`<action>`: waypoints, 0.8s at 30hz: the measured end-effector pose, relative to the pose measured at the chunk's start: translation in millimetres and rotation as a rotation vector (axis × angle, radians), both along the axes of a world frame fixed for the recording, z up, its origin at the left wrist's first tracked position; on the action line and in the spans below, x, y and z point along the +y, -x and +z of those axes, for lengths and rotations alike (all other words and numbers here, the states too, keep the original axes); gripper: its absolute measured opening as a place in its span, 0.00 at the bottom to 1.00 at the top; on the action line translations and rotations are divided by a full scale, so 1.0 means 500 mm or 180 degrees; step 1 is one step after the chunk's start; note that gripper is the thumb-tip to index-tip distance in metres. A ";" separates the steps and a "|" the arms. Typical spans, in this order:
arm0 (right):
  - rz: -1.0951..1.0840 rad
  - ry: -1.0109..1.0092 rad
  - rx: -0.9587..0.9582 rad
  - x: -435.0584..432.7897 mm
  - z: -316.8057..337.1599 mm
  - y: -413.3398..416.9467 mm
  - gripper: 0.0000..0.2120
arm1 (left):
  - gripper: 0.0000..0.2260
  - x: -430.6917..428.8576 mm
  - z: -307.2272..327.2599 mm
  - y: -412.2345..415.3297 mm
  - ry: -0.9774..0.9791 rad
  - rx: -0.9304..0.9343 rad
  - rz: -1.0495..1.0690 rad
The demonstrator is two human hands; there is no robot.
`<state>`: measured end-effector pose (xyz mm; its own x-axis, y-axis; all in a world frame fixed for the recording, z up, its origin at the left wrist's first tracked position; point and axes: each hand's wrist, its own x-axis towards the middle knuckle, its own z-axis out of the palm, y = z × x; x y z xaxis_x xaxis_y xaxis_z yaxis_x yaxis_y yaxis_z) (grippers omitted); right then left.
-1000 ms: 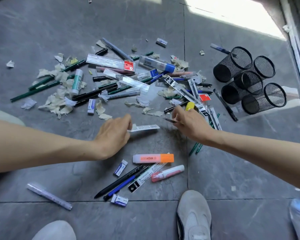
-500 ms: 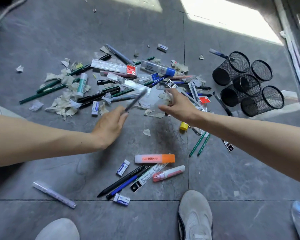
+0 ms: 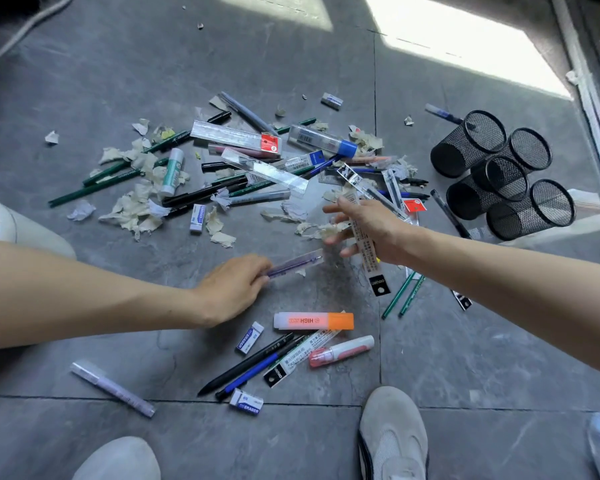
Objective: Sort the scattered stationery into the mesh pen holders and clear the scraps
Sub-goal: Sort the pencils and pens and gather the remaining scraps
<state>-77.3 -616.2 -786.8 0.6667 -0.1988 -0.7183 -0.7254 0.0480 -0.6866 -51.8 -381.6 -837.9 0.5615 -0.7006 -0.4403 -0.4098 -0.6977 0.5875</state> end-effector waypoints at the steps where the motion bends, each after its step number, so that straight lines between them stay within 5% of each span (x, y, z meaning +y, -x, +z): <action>1: -0.0074 -0.0088 0.0007 0.001 0.001 -0.001 0.14 | 0.08 0.000 0.005 0.003 0.0041 0.0055 0.0018; 9: -0.0328 -0.0321 -0.0138 -0.003 0.002 -0.003 0.15 | 0.04 0.004 0.014 0.005 0.0110 0.0163 -0.0080; 16: 0.0613 0.0533 -0.0122 0.022 -0.009 0.015 0.16 | 0.02 0.009 0.026 0.036 0.0067 0.0464 -0.0739; 20: 0.0923 0.0488 -0.0120 0.062 -0.016 0.027 0.10 | 0.01 0.019 0.017 0.068 0.0043 0.0540 -0.1081; 24: 0.0700 0.0280 -0.0190 0.075 -0.019 0.017 0.18 | 0.02 0.021 0.015 0.068 0.0030 0.0482 -0.0930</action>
